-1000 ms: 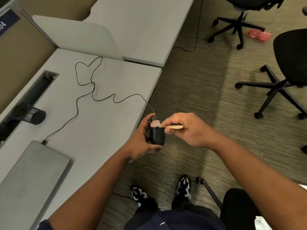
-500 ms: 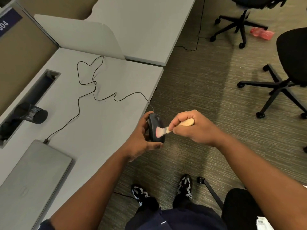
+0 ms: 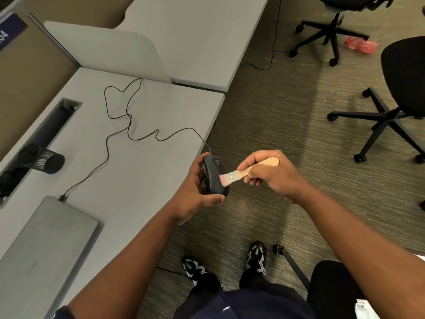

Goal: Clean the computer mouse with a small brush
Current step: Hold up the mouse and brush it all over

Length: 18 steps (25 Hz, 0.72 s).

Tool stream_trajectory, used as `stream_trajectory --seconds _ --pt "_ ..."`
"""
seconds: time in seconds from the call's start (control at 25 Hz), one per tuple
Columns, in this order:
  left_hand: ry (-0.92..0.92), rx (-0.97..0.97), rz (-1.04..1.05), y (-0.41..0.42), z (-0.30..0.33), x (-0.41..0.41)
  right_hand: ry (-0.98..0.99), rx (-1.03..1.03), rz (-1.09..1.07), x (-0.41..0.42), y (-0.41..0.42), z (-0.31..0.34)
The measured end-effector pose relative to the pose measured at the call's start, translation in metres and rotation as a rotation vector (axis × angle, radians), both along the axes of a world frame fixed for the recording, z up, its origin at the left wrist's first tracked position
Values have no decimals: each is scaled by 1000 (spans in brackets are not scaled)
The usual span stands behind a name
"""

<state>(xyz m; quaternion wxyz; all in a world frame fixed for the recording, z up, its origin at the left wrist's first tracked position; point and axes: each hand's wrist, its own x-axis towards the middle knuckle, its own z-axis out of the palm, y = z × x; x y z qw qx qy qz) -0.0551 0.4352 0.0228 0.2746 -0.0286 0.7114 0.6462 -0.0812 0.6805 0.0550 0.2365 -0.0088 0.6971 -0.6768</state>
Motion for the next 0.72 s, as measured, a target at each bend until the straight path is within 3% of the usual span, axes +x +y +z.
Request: stream_trajectory --seconds 0.16,0.32,0.6,0.72 --pt "-48 56 16 1 0 -1 58 -36 -62 -1 1 -1" --pt "-179 206 151 9 8 -6 -12 -131 51 2 1 -1" --pt "-209 183 216 14 12 -8 -55 47 236 -3 15 10" --pt "-218 173 217 15 13 -8 -22 -34 205 -4 14 15"
